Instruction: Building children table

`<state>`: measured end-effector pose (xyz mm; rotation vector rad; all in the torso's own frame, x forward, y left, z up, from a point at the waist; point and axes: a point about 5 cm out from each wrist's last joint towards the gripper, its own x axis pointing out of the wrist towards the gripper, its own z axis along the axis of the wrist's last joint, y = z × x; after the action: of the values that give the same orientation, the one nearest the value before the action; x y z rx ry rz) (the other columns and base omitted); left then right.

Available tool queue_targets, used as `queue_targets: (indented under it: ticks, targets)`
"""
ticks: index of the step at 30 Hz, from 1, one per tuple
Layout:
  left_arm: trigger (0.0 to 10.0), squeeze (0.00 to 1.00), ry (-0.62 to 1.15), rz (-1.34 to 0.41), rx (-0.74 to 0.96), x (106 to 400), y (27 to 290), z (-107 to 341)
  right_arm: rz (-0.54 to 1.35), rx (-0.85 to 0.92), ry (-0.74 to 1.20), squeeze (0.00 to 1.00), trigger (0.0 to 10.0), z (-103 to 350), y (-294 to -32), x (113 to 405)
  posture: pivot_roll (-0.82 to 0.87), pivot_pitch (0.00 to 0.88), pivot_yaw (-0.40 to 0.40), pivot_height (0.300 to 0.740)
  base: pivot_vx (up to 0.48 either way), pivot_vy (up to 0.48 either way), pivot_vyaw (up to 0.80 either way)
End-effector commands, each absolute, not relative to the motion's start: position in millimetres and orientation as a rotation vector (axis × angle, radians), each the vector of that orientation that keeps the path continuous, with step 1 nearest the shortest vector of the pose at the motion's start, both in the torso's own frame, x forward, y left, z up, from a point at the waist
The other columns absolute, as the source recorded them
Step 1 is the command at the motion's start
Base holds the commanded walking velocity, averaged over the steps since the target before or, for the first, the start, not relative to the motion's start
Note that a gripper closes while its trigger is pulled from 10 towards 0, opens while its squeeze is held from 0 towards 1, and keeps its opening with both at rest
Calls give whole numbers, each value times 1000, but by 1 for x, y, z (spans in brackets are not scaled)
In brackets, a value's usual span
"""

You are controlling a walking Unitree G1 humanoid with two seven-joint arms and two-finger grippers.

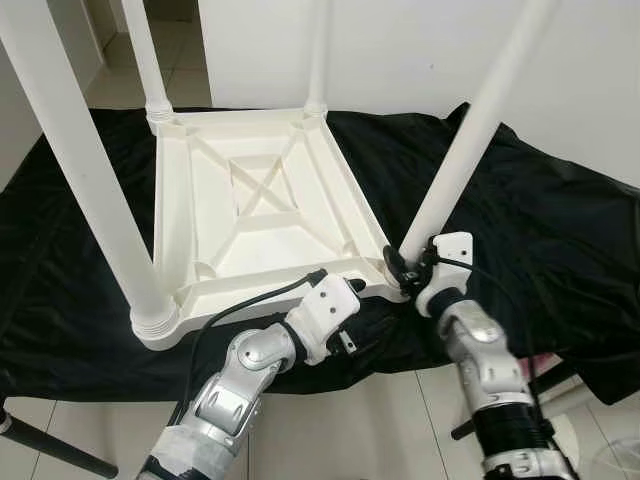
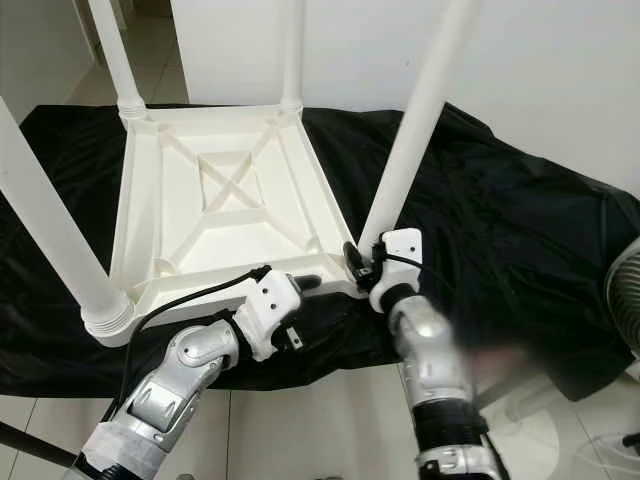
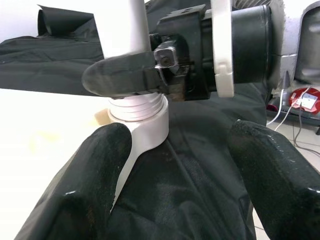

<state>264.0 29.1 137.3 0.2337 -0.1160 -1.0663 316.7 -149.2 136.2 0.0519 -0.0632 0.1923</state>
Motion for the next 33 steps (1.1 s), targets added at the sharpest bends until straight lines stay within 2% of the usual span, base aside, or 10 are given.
queue_targets:
  ticks: [1, 5, 6, 9, 23, 24, 26, 27, 33]
  targets:
    - [10000, 0, -109, -1048, 237, 264, 28, 135, 133, 81, 8, 0, 10000, 120, -150, 312, -78, 72, -61, 740, 0, 0, 0]
    - [10000, 0, -109, -1048, 237, 264, 27, 135, 39, 108, 16, 0, 10000, 116, -144, 309, -78, 71, -62, 740, 0, 0, 0]
    - [10000, 0, -116, -1035, 220, 266, 28, 137, -31, 147, -19, 0, 10000, 118, -133, 305, -64, 66, -60, 740, 0, 0, 0]
    - [10000, 0, -125, -1015, 193, 268, 31, 141, -61, 183, -35, 0, 10000, 121, -122, 299, -63, 65, -59, 740, 0, 0, 0]
    - [10000, 0, -126, -1019, 201, 268, 30, 140, -43, 183, -110, 0, 10000, 136, -118, 298, -68, 64, -55, 740, 0, 0, 0]
    - [10000, 0, -126, -1019, 201, 268, 30, 140, -42, 178, -120, 435, 10000, 137, -120, 298, -67, 64, -57, 740, 0, 0, 0]
    - [10000, 0, -125, -1019, 202, 268, 30, 140, -42, 173, -122, 435, 10000, 137, -121, 297, -67, 64, -57, 740, 0, 0, 0]
    - [10000, 0, -124, -1019, 202, 268, 30, 140, -36, 164, -125, 1000, 10000, 137, -125, 297, -67, 64, -58, 740, 0, 0, 0]
    - [10000, 0, -122, -1018, 203, 268, 30, 139, 45, 120, -145, 1000, 10000, 136, -137, 295, -67, 64, -60, 740, 0, 0, 0]
